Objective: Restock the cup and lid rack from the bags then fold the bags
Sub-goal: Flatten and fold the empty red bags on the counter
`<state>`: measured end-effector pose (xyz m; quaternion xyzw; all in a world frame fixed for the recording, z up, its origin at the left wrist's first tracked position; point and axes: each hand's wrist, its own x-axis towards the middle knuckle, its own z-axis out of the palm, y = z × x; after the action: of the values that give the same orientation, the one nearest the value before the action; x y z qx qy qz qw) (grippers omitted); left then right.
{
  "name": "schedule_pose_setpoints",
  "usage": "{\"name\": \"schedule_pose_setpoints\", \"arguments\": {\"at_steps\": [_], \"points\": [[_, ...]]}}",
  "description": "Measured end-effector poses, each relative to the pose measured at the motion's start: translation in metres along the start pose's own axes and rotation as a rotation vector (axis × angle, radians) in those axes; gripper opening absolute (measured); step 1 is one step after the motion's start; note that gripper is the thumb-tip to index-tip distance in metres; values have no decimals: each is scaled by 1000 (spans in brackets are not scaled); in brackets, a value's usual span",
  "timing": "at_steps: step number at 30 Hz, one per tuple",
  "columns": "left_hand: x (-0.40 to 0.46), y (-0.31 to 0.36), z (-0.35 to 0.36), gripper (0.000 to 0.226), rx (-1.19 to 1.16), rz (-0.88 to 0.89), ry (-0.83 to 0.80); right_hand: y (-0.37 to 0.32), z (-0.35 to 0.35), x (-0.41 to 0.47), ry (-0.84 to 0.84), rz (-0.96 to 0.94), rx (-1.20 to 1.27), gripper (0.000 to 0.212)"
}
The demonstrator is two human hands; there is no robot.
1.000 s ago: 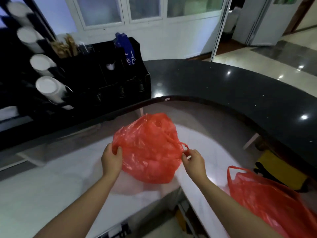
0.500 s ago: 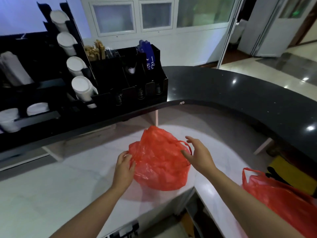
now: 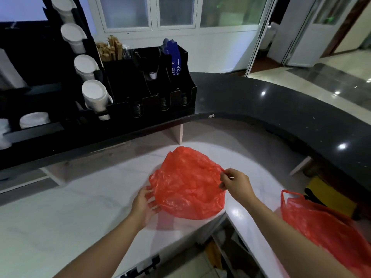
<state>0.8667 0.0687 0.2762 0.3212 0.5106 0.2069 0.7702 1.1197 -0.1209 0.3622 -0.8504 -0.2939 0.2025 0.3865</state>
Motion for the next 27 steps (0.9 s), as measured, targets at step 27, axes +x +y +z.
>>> {"name": "schedule_pose_setpoints", "arguments": {"at_steps": [27], "points": [[32,87,-45,16,472,567,450,23,-31,24,227,84,113,20]]}}
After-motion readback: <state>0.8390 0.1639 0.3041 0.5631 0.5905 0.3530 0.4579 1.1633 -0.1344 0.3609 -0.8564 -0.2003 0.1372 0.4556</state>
